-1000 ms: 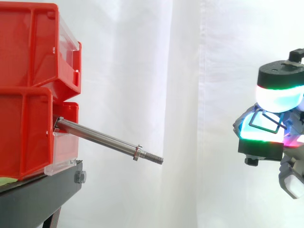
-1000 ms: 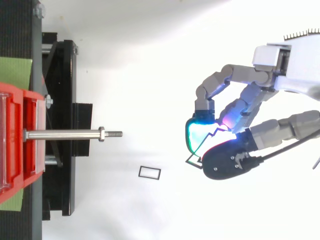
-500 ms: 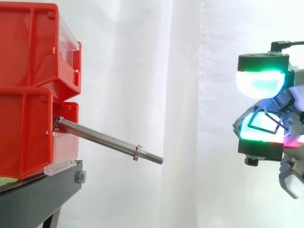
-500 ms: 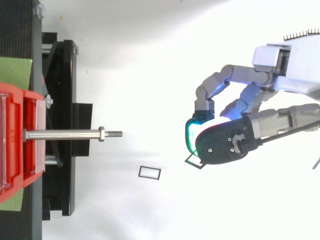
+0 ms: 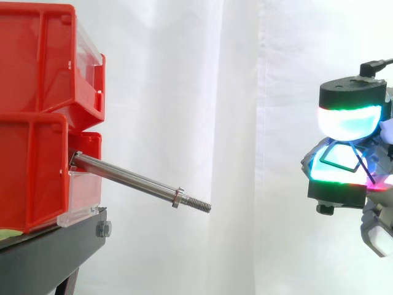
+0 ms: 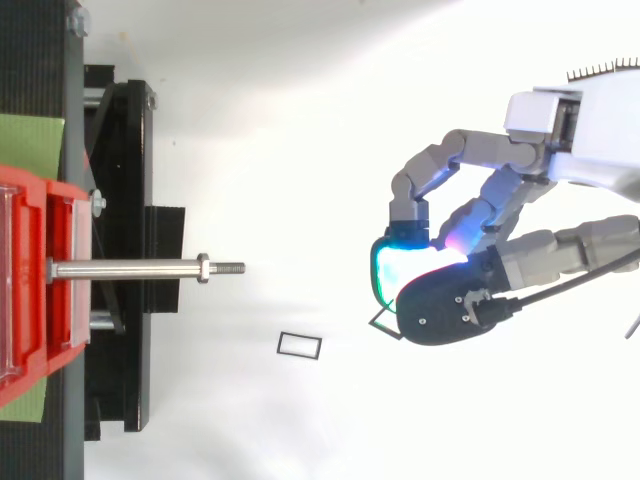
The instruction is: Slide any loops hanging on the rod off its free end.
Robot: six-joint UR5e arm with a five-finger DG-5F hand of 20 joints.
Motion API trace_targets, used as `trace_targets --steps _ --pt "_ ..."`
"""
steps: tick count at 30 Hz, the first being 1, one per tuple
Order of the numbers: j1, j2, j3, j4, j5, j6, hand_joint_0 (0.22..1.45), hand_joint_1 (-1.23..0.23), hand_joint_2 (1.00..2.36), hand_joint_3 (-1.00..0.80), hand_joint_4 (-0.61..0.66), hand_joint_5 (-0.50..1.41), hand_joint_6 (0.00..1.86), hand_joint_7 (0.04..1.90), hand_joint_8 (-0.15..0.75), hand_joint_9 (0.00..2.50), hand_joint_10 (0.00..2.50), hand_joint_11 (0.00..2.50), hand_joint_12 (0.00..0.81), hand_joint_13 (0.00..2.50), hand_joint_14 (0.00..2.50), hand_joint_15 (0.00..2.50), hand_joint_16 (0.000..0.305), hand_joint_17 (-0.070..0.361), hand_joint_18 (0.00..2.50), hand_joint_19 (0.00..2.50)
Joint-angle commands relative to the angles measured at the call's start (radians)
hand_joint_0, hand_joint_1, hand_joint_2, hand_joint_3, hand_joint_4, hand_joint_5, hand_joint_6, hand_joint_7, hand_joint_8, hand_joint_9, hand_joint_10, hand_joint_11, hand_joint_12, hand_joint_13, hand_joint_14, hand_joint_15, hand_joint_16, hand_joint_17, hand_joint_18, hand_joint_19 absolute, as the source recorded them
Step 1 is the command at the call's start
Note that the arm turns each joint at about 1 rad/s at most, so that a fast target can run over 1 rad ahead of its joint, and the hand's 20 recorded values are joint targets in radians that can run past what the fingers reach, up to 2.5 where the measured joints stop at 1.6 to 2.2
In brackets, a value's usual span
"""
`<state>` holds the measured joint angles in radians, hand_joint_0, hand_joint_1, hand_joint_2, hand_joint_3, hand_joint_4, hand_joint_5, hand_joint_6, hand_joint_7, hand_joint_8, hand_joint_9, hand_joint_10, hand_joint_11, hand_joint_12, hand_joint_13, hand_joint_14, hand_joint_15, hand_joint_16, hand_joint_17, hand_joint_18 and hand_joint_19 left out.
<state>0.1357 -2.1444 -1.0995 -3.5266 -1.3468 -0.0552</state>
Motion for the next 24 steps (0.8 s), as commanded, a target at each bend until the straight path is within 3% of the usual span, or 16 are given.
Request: trace_targets --steps 1,7,13,24 --pt "0.001 0.000 0.001 0.000 0.000 0.000 0.58 -0.63 1.01 -0.38 0.07 -0.12 0.83 0.98 0.265 1.08 0.03 0.70 0.355 0.80 0.02 0.45 0.050 0.112 0.80 0.49" --pt "-0.001 0.000 0.001 0.003 0.000 0.000 0.59 -0.71 1.02 -0.22 0.04 -0.13 0.86 1.09 0.267 1.08 0.03 0.72 0.353 0.79 0.02 0.44 0.049 0.111 0.81 0.47" --pt "-0.001 0.000 0.001 0.000 0.000 0.000 0.59 -0.77 1.02 -0.11 0.00 -0.14 0.90 1.03 0.259 1.07 0.03 0.72 0.350 0.79 0.02 0.44 0.049 0.110 0.82 0.48" --pt "0.001 0.000 0.001 0.003 0.000 0.000 0.63 -0.80 1.02 -0.31 -0.01 -0.15 0.90 0.97 0.250 1.06 0.03 0.72 0.336 0.78 0.02 0.43 0.048 0.107 0.80 0.47"
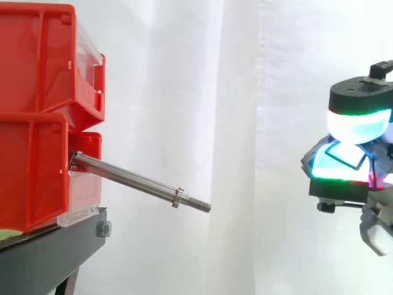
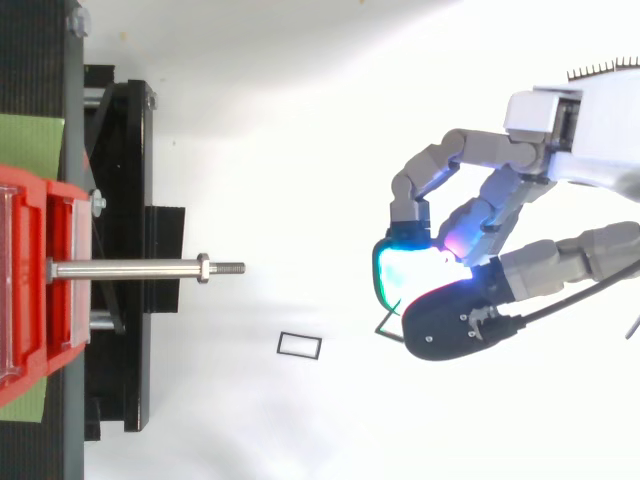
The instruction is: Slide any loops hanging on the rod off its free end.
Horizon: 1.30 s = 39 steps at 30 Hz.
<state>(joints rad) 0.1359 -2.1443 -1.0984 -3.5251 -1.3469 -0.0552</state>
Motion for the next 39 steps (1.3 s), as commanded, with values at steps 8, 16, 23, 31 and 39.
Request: trace_targets --steps 8,16,23,31,39 --pt "0.001 0.000 0.000 0.000 0.000 0.000 0.59 -0.62 1.01 -0.42 0.00 -0.12 0.88 1.00 0.253 1.13 0.03 0.71 0.348 0.79 0.02 0.45 0.048 0.109 0.80 0.50" --pt "-0.001 0.000 0.003 0.002 0.000 0.000 0.59 -0.61 1.01 -0.41 0.01 -0.11 0.86 1.00 0.257 1.12 0.03 0.70 0.348 0.79 0.02 0.44 0.049 0.109 0.81 0.49" --pt "0.001 0.000 0.003 0.000 0.000 0.000 0.59 -0.60 1.01 -0.43 -0.02 -0.11 0.87 1.04 0.251 1.19 0.03 0.71 0.340 0.82 0.02 0.45 0.047 0.107 0.83 0.50" --pt "0.002 0.000 0.003 0.000 0.000 0.000 0.58 -0.63 1.02 -0.29 -0.01 -0.09 0.88 1.11 0.263 1.21 0.03 0.72 0.345 0.84 0.02 0.45 0.048 0.108 0.85 0.50" --pt "0.002 0.000 0.003 0.002 0.000 0.000 0.58 -0.79 1.02 -0.11 -0.07 -0.08 0.90 1.13 0.257 1.22 0.03 0.76 0.338 0.87 0.02 0.48 0.047 0.105 0.87 0.48"
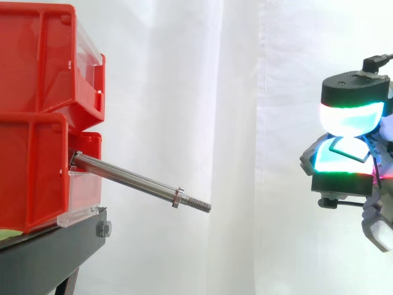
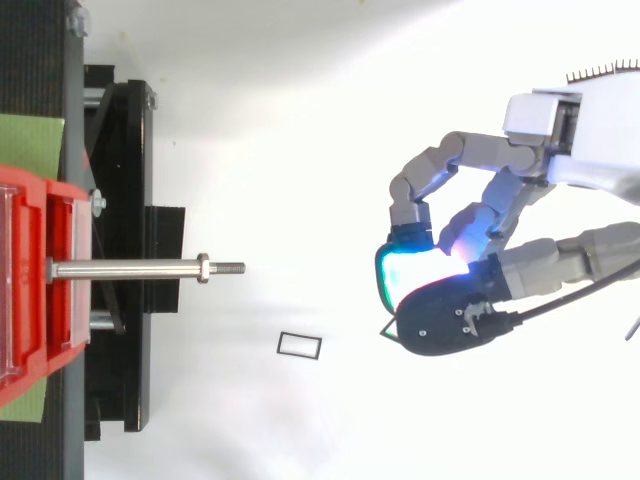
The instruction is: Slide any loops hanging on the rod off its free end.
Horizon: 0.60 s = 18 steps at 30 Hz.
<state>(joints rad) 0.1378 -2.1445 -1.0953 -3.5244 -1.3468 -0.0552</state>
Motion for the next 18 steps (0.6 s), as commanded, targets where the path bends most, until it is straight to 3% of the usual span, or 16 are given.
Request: trace_targets --steps 1,4,8,16,18 --pt "0.000 0.000 0.000 0.001 0.000 0.002 0.57 -0.79 1.03 -0.10 -0.11 -0.08 0.90 1.12 0.248 1.22 0.03 0.76 0.337 0.87 0.02 0.47 0.047 0.105 0.88 0.47" --pt "0.000 0.000 0.000 0.001 0.000 0.002 0.55 -0.75 1.02 -0.08 -0.17 -0.06 0.88 1.07 0.264 1.29 0.03 0.67 0.364 0.91 0.02 0.43 0.055 0.124 0.96 0.43" --pt "0.000 0.000 0.000 0.002 -0.002 0.000 0.55 -0.73 1.01 -0.10 -0.16 -0.05 0.86 1.08 0.257 1.25 0.02 0.55 0.369 0.85 0.01 0.36 0.057 0.128 0.96 0.41" --pt "0.002 0.000 0.000 0.002 -0.003 -0.006 0.57 -0.71 1.01 -0.21 -0.14 -0.05 0.80 1.09 0.246 0.74 0.00 0.13 0.362 0.53 0.01 0.19 0.054 0.121 0.70 0.34" --pt "0.002 0.000 0.000 0.007 -0.006 -0.031 0.57 -0.71 1.01 -0.24 -0.15 -0.05 0.77 1.08 0.226 0.64 0.00 0.06 0.352 0.47 0.01 0.16 0.051 0.116 0.62 0.33"
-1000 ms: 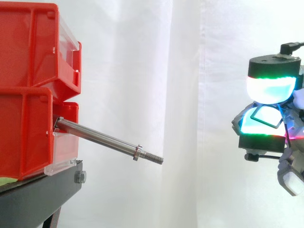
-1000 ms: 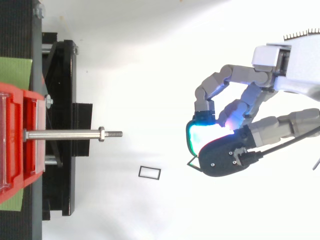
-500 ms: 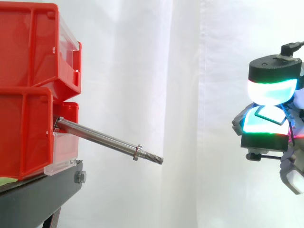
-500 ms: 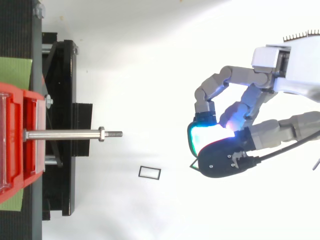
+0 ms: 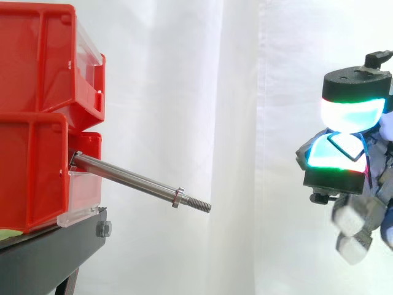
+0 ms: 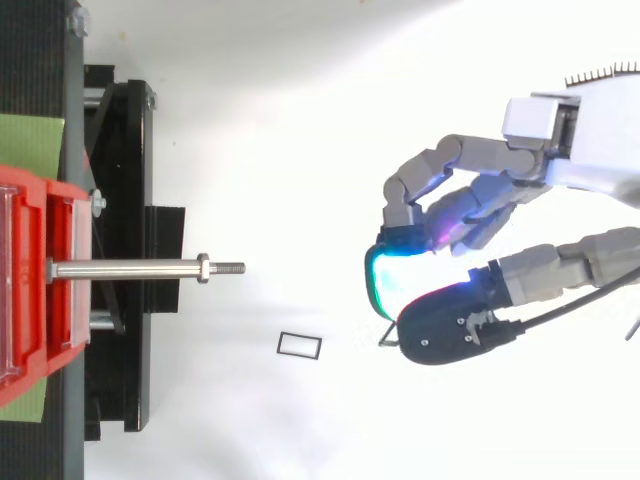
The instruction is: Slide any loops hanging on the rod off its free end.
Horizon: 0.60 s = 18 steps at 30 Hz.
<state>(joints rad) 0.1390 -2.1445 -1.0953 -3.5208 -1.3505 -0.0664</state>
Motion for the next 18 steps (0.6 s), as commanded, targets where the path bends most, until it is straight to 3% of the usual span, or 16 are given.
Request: trace_targets --steps 1,6,8,12,14,18 --pt "-0.001 0.000 0.000 0.010 -0.002 -0.038 0.57 -0.71 1.01 -0.25 -0.15 -0.05 0.76 1.08 0.224 0.64 0.00 0.05 0.348 0.46 0.01 0.15 0.051 0.115 0.61 0.32" --pt "-0.009 0.000 -0.018 0.121 -0.004 -0.230 0.57 -0.70 1.01 -0.25 -0.17 -0.05 0.76 1.16 0.224 0.69 0.01 0.13 0.350 0.46 0.01 0.18 0.050 0.113 0.58 0.33" --pt "-0.009 0.000 -0.028 0.174 -0.006 -0.343 0.58 -0.70 1.01 -0.26 -0.17 -0.08 0.80 1.12 0.222 0.73 0.01 0.22 0.337 0.47 0.01 0.20 0.047 0.105 0.57 0.36" --pt "-0.009 0.000 -0.029 0.210 -0.009 -0.489 0.59 -0.73 1.02 -0.29 -0.11 -0.10 0.84 1.08 0.227 0.82 0.02 0.40 0.334 0.52 0.01 0.26 0.046 0.104 0.60 0.38" --pt "-0.009 0.000 -0.028 0.214 -0.010 -0.544 0.60 -0.74 1.01 -0.31 -0.07 -0.12 0.86 1.05 0.233 0.84 0.02 0.46 0.332 0.54 0.01 0.27 0.046 0.104 0.61 0.38" --pt "-0.009 0.000 -0.028 0.214 -0.009 -0.570 0.64 -0.81 1.01 -0.32 -0.05 -0.13 0.89 1.04 0.236 0.90 0.02 0.57 0.331 0.58 0.01 0.30 0.046 0.103 0.64 0.38"
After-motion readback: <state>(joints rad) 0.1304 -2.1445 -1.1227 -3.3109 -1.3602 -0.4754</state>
